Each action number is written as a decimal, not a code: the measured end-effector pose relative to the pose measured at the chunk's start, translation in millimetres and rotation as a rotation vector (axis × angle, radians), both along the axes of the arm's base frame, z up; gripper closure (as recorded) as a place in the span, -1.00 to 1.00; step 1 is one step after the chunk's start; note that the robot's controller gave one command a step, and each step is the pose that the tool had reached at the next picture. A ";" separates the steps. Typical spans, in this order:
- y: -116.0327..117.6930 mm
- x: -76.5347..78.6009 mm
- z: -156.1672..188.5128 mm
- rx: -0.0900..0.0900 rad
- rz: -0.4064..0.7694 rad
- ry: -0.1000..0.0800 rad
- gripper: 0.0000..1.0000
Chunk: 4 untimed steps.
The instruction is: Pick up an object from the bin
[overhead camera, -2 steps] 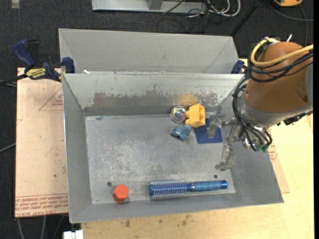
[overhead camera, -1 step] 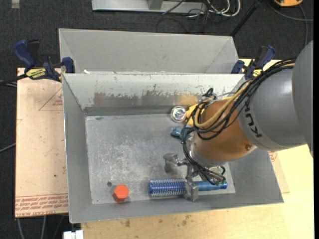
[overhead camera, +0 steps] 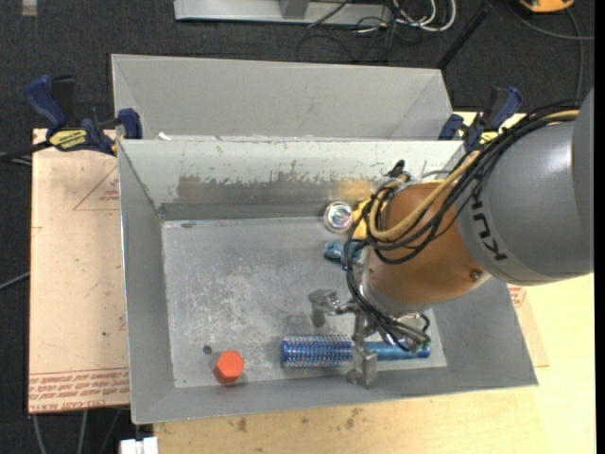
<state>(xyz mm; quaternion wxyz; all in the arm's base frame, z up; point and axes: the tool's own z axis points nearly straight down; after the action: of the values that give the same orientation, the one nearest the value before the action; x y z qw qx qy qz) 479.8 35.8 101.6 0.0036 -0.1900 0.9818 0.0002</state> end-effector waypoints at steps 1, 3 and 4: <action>12.4 0.8 10.3 0.000 -0.027 0.004 -1.00; 14.1 10.0 -29.7 0.004 -0.090 -0.016 -1.00; 14.2 7.9 -31.3 0.003 -0.089 -0.010 1.00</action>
Offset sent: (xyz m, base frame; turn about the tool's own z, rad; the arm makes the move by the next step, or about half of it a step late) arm 0.0000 0.0112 0.0104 0.0292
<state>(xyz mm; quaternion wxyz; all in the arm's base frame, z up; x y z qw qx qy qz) 487.7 50.0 70.3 0.0087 -0.1459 0.9893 0.0007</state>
